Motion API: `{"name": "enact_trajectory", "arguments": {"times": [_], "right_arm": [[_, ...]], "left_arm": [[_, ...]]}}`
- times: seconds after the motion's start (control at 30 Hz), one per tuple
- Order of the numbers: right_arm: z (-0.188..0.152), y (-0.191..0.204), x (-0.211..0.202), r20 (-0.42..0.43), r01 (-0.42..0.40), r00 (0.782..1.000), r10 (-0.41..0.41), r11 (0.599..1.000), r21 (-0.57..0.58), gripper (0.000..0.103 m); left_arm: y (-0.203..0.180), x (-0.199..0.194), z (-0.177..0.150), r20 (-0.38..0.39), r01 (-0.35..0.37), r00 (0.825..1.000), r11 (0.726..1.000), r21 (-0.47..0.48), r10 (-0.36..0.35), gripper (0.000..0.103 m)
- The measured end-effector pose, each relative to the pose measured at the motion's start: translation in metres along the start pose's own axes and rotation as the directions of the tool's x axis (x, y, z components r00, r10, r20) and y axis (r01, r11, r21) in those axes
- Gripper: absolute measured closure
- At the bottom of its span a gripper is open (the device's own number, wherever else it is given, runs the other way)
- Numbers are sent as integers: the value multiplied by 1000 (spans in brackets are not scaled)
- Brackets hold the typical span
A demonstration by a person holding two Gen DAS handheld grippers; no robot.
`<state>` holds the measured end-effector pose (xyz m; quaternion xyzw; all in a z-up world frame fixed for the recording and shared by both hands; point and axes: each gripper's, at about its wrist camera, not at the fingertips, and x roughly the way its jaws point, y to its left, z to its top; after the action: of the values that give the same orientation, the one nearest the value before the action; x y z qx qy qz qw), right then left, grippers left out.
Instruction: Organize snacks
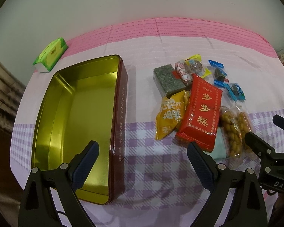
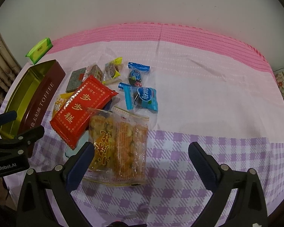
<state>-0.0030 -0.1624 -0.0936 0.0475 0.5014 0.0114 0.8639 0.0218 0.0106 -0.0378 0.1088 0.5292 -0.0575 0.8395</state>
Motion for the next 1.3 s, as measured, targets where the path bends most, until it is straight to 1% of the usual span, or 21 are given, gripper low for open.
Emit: {"name": "enact_trajectory", "arguments": {"times": [0.5,0.63,0.73,0.77,0.8,0.97,1.03,1.1,1.17,1.2,1.23,1.3], "right_arm": [[0,-4,9,-15,-5,1000,6,1000,26,5],[-1,-6,15,-24,-14,1000,14,1000,28,12],[0,-10,16,-19,-18,1000,18,999,39,12],[1,-10,17,-21,-10,1000,10,999,38,14],[1,-11,19,-29,-2,1000,3,1000,31,18],[4,-13,24,-33,-26,999,27,999,36,28],[6,-14,25,-31,-39,999,41,998,41,35],[7,-16,26,-32,-51,998,53,998,49,38],[7,-17,27,-39,-59,997,61,997,50,46],[6,-17,29,-51,-56,997,58,998,43,52],[5,-17,31,-61,-55,997,58,998,40,56],[2,-17,31,-58,-57,997,59,998,37,56]], "left_arm": [[0,3,-1,-9,-7,1000,1000,-2,7,9],[1,3,-1,-10,-8,1000,1000,-2,8,9],[2,4,-1,-10,-8,1000,1000,-3,8,9],[2,5,-1,-11,-8,1000,1000,-3,8,9],[2,6,-1,-12,-7,1000,1000,-2,7,9],[3,6,0,-16,-16,1000,1000,3,16,9],[4,7,2,-18,-18,1000,1000,1,18,9],[4,6,3,-19,-21,1000,1000,0,21,9],[4,6,4,-19,-27,999,1000,0,27,9],[5,6,4,-19,-29,999,1000,-1,29,9],[5,6,5,-21,-31,999,1000,-2,31,9],[4,6,6,-23,-32,999,999,-2,32,9]]}}
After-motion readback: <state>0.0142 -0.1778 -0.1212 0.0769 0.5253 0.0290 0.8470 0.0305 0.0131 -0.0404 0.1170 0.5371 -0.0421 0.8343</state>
